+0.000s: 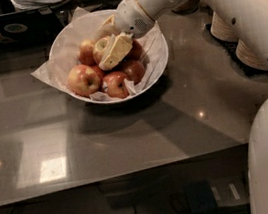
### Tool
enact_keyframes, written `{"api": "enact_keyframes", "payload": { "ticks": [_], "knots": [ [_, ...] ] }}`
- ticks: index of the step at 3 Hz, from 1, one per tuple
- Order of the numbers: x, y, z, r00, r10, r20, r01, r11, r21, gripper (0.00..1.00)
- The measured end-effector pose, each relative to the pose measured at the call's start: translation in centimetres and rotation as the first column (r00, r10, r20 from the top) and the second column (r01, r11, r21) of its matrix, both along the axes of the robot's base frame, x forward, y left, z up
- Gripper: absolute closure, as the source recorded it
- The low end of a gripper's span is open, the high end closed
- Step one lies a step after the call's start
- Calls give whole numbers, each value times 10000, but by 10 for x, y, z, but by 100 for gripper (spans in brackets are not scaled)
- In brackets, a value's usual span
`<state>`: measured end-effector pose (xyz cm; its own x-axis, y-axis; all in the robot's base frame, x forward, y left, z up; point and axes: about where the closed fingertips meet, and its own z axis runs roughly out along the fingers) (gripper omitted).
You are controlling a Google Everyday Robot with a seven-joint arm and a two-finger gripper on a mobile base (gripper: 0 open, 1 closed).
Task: Pick apple from white bowl
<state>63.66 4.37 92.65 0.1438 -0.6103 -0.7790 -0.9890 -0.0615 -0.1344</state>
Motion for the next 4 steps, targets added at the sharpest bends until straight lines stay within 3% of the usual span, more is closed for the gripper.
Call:
{"api": "enact_keyframes", "payload": {
  "ticks": [2, 3, 4],
  "knots": [
    [0, 0, 0, 10000, 1, -1, -1, 10000, 0, 89],
    [0, 0, 0, 10000, 1, -1, -1, 10000, 0, 100],
    [0, 0, 0, 10000, 2, 2, -2, 10000, 3, 100]
  ]
}}
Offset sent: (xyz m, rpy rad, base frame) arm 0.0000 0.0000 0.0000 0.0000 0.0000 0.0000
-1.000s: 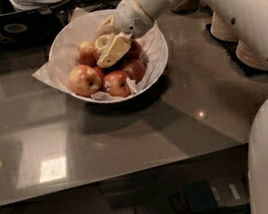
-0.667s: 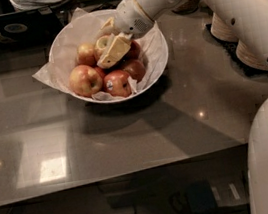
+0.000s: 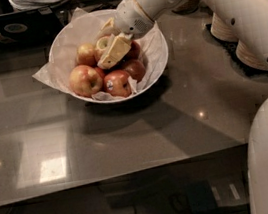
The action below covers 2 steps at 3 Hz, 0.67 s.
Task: Pick apple from white bowl
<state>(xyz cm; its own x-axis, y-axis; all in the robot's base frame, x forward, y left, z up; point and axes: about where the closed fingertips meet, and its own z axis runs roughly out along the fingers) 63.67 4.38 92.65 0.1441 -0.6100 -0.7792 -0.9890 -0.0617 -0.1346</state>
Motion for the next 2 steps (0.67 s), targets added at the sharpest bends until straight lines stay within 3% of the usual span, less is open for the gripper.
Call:
{"api": "enact_keyframes", "payload": {
  "ticks": [1, 2],
  "knots": [
    [3, -3, 4, 9998, 42, 187, -46, 9998, 203, 100],
    [6, -13, 35, 9969, -23, 781, -14, 9988, 480, 100]
  ]
}}
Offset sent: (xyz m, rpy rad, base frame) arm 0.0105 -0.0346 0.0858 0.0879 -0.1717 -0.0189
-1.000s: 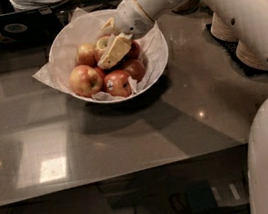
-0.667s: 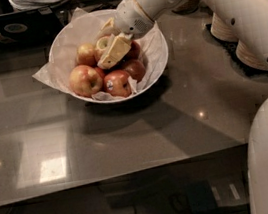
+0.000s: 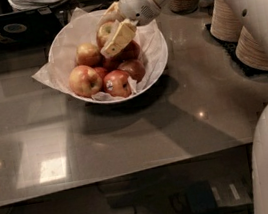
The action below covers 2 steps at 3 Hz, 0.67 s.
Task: Pick apple from white bowl
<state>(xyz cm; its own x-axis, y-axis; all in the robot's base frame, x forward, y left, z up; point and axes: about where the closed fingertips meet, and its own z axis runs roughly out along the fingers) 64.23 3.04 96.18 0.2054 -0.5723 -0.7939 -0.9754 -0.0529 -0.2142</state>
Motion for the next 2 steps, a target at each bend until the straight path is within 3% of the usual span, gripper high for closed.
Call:
{"api": "enact_keyframes", "payload": {
  "ticks": [1, 2],
  "knots": [
    [-1, -11, 32, 9984, 0, 558, -27, 9988, 480, 100],
    [-6, -32, 49, 9976, 94, 685, -187, 9904, 1368, 100]
  ]
}}
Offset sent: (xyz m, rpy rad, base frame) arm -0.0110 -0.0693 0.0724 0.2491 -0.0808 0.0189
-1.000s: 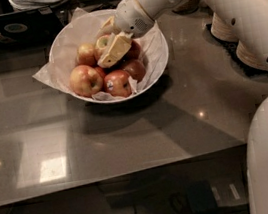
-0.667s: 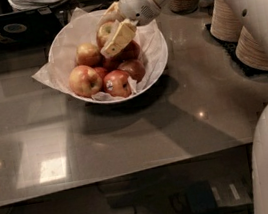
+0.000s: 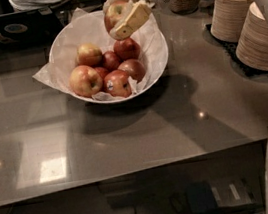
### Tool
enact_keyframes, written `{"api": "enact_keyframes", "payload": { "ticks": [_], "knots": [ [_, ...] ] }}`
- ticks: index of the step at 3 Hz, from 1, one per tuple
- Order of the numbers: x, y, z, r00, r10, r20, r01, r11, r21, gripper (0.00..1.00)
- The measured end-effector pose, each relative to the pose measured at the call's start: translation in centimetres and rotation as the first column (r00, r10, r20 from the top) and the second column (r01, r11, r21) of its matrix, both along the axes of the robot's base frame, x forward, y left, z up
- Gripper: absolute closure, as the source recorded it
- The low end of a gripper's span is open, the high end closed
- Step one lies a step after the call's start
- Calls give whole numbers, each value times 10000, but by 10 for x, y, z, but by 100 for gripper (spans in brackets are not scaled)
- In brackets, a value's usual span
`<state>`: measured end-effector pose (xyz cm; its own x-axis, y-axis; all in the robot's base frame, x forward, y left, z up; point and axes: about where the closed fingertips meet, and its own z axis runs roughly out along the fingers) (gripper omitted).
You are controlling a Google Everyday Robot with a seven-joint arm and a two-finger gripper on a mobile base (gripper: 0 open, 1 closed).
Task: Pick apple from white bowl
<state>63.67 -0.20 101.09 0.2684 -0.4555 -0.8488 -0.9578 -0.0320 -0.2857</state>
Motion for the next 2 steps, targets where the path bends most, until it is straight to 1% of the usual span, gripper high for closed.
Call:
{"api": "enact_keyframes", "payload": {
  "ticks": [1, 2],
  "knots": [
    [-46, -15, 2, 9994, 10, -351, 8, 9986, 530, 100],
    [-50, -11, -6, 9986, 101, -528, -78, 9990, 439, 100]
  ]
}}
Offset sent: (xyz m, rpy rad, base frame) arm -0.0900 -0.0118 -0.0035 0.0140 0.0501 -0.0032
